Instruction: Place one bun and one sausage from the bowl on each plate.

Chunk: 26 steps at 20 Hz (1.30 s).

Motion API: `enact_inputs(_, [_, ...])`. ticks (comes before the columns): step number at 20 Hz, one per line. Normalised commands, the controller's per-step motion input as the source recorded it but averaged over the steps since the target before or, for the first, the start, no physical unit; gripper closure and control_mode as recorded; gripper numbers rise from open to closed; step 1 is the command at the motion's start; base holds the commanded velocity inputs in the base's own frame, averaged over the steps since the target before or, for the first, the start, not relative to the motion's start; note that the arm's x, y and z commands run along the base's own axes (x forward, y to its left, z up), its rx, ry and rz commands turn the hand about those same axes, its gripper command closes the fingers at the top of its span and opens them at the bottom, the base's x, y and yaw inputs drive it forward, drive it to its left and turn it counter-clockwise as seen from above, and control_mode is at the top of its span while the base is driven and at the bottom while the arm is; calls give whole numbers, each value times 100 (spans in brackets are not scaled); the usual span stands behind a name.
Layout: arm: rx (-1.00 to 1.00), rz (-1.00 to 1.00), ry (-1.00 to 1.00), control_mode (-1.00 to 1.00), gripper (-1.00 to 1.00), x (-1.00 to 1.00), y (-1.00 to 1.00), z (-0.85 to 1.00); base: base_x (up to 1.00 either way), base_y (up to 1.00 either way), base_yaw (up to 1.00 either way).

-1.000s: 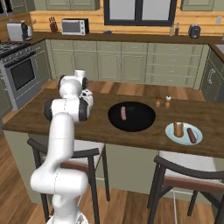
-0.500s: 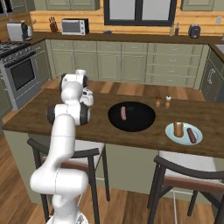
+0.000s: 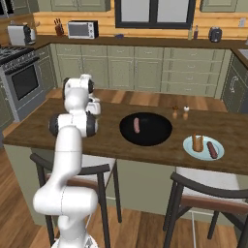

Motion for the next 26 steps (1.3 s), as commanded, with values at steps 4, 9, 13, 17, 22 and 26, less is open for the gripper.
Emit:
enact_inputs(4, [0, 0, -30, -100, 100, -55, 0, 0, 0, 0, 0])
enact_inputs(9, [4, 0, -36, -100, 100, -61, -1, -9, 0, 0, 0])
enact_inputs(13, [16, 0, -37, -100, 100, -45, -11, -18, 0, 0, 0])
enact_inputs(17, [9, 0, -12, -100, 100, 1, -1, 0, 0, 0, 0])
enact_inputs(22, [2, 0, -5, -100, 100, 53, 20, 0, 0, 0, 0])
enact_inputs(26, [0, 0, -1, -100, 100, 69, 35, 2, 0, 0, 0])
